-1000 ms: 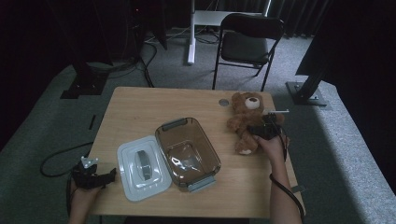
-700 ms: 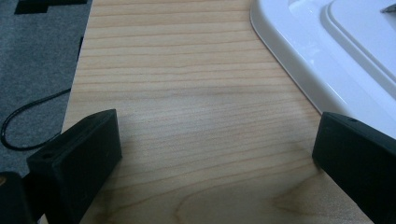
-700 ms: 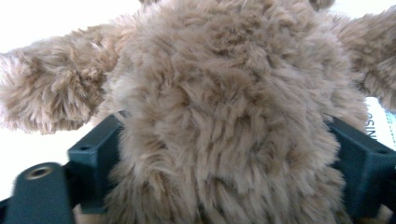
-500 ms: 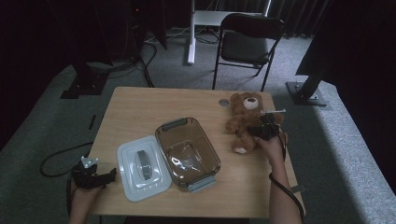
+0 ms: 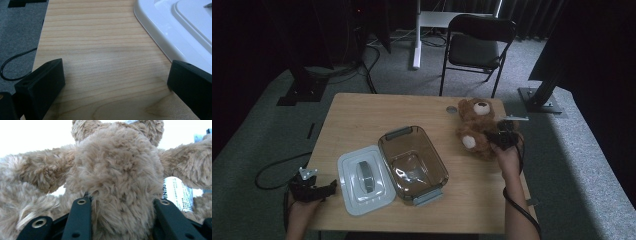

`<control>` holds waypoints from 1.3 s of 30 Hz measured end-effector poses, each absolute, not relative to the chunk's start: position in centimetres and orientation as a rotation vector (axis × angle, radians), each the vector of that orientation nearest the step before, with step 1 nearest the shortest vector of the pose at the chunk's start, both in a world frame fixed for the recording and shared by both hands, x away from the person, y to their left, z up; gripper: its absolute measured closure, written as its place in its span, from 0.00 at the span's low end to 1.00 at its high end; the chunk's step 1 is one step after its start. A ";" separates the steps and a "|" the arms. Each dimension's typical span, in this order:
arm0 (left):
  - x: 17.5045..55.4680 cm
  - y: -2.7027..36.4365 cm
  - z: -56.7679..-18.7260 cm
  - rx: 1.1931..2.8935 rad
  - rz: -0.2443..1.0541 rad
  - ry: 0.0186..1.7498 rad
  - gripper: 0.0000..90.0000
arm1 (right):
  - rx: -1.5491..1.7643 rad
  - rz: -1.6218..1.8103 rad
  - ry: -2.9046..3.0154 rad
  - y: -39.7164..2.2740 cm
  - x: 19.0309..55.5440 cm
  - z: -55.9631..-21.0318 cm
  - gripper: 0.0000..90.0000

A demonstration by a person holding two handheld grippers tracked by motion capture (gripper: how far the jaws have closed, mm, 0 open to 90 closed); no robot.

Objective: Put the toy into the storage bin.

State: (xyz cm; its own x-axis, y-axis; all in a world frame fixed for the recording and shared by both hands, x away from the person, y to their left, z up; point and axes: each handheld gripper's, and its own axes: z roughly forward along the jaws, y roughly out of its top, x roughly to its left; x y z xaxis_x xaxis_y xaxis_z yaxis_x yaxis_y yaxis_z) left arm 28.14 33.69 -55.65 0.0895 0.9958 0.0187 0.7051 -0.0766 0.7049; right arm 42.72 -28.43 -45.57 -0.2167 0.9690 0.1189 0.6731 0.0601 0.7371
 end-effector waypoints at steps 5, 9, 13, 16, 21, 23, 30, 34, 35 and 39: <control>28.1 33.6 -55.7 1.837 0.711 1.671 0.02 | 1.605 1.066 1.875 -28.1 40.0 -42.3 0.72; 28.1 33.6 -55.7 1.838 0.712 1.670 0.02 | 1.529 1.123 1.875 -26.9 38.1 -39.5 0.71; 28.1 33.6 -55.7 1.836 0.712 1.670 0.02 | 1.425 1.220 1.874 -24.8 35.9 -36.5 0.71; 28.1 33.6 -55.6 1.838 0.708 1.671 0.02 | 1.357 1.260 1.887 -23.3 34.8 -35.1 0.71; 28.2 33.6 -55.6 1.841 0.707 1.670 0.02 | 1.222 1.337 1.946 -19.8 32.7 -33.1 0.71; 28.2 33.6 -55.6 1.841 0.707 1.669 0.02 | 1.173 1.378 1.969 -18.5 31.9 -32.8 0.71; 28.2 33.6 -55.6 1.843 0.706 1.668 0.02 | 1.064 1.436 2.067 -14.4 30.3 -33.4 0.70; 28.2 33.6 -55.6 1.840 0.707 1.669 0.02 | 1.033 1.421 2.131 -12.4 29.9 -35.0 0.70; 28.2 33.6 -55.6 1.840 0.707 1.669 0.02 | 1.033 1.405 2.156 -11.8 29.9 -35.6 0.70; 28.2 33.6 -55.6 1.838 0.705 1.670 0.02 | 1.036 1.289 2.235 -10.2 30.5 -38.3 0.70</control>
